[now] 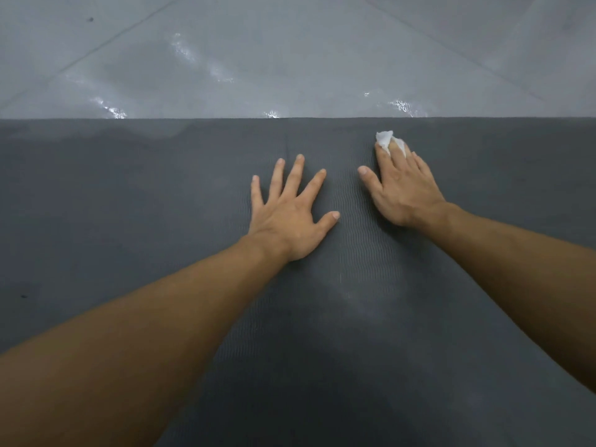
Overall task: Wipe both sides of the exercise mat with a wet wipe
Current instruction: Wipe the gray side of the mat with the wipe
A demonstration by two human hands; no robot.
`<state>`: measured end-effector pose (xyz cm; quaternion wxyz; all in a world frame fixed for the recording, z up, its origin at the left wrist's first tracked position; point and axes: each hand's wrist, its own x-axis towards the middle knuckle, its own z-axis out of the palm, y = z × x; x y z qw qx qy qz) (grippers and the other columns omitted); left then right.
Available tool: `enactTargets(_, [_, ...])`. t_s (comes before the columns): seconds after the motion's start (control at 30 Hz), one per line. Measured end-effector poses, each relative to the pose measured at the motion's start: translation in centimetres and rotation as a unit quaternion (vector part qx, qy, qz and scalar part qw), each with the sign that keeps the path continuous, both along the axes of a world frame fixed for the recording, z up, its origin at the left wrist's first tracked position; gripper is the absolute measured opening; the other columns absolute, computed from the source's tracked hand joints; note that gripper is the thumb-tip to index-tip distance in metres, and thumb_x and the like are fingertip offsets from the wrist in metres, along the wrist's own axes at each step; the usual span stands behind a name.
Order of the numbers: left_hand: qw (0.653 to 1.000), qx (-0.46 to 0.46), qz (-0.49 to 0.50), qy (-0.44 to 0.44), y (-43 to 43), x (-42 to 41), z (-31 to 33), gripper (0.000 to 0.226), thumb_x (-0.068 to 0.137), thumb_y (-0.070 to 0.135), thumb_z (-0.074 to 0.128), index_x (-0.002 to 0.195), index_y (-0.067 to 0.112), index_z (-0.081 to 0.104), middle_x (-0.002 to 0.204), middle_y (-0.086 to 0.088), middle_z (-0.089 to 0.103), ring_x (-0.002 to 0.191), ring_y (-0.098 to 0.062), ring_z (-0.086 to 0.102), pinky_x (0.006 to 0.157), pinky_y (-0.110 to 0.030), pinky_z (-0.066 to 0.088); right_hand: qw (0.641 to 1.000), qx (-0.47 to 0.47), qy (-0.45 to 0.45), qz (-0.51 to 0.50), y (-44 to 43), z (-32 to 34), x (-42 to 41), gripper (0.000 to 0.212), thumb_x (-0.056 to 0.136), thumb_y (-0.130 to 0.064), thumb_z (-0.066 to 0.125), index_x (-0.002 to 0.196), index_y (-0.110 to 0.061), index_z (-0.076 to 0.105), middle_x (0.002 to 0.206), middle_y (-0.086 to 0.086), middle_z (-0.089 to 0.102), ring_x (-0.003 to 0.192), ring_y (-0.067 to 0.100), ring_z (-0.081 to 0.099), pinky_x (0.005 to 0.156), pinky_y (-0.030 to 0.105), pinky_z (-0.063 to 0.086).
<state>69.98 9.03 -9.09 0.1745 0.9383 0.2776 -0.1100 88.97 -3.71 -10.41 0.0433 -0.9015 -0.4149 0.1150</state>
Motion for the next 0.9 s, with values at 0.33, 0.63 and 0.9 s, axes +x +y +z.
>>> enactTargets(0.33, [0.992, -0.095, 0.016, 0.078, -3.8, 8.1, -0.1, 0.114, 0.079, 0.087, 0.053, 0.158, 0.047, -0.018, 0.161, 0.001, -0.044, 0.146, -0.033, -0.043, 0.113, -0.072, -0.022, 0.99, 0.001, -0.048, -0.136, -6.5, -0.3, 9.3, 0.097, 0.093, -0.073, 0.009, 0.154, -0.003, 0.036, 0.154, 0.026, 0.039, 0.148, 0.037, 0.03, 0.123, 0.055, 0.024])
enactTargets(0.63, [0.982, -0.138, 0.041, 0.123, -3.4, 9.5, -0.2, 0.126, 0.069, 0.089, 0.064, 0.15, 0.057, -0.028, 0.147, 0.007, -0.06, 0.138, -0.032, -0.053, 0.109, -0.076, -0.022, 1.0, -0.002, -0.01, -0.012, -4.1, -0.4, 10.2, 0.093, 0.096, -0.072, 0.015, 0.163, -0.008, 0.019, 0.166, 0.023, 0.022, 0.156, 0.035, 0.017, 0.126, 0.047, 0.015])
enactTargets(0.9, [0.976, -0.144, 0.044, 0.158, -3.3, 10.0, 0.2, 0.124, 0.07, 0.09, 0.06, 0.145, 0.06, -0.034, 0.142, 0.009, -0.064, 0.134, -0.031, -0.057, 0.108, -0.075, -0.024, 0.988, -0.016, -0.031, 0.15, -3.6, -0.7, 11.3, 0.081, 0.104, -0.065, 0.014, 0.166, -0.012, 0.013, 0.17, 0.016, 0.022, 0.16, 0.027, 0.011, 0.13, 0.04, 0.008])
